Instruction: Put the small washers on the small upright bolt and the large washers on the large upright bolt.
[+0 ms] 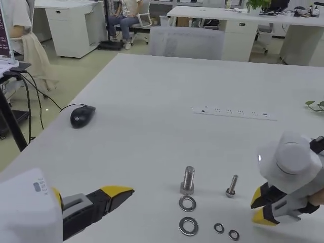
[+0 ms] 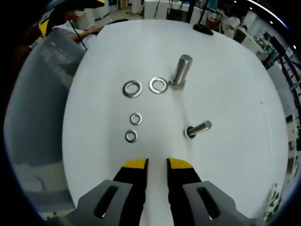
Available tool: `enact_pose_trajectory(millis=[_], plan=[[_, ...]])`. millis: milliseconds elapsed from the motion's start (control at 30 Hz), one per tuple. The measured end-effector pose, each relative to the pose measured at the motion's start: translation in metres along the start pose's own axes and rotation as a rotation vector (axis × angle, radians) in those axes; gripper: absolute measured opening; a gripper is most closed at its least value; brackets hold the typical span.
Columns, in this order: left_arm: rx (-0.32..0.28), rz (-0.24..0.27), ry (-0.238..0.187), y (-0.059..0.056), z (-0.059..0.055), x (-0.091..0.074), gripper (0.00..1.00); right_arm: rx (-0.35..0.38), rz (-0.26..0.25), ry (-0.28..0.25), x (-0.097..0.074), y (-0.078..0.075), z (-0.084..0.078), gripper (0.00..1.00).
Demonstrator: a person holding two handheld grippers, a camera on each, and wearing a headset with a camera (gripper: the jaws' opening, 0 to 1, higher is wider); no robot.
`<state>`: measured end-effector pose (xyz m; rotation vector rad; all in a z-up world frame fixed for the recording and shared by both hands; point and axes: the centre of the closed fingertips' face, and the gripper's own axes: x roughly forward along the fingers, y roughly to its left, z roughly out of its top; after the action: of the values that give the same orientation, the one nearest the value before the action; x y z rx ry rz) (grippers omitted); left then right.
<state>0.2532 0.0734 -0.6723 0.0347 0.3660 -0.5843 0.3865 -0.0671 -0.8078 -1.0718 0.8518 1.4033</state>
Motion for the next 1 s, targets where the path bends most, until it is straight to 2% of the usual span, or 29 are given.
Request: enact_pose_trajectory(millis=[233, 367, 667, 1000], plan=[[0.011, -0.012, -0.006, -0.006, 0.002, -0.002, 0.61, -0.014, 0.029, -0.018, 0.006, 0.022, 0.011, 0.17], [0.008, -0.010, -0.011, -0.005, 0.002, -0.005, 0.61, -0.021, 0.041, -0.022, 0.010, 0.028, 0.017, 0.17], [0.004, -0.007, -0.011, -0.006, 0.001, -0.007, 0.61, -0.039, 0.059, -0.031, 0.017, 0.036, 0.027, 0.20], [-0.006, 0.001, -0.018, -0.003, 0.001, -0.008, 0.61, -0.059, 0.074, -0.021, 0.024, 0.038, 0.030, 0.21]])
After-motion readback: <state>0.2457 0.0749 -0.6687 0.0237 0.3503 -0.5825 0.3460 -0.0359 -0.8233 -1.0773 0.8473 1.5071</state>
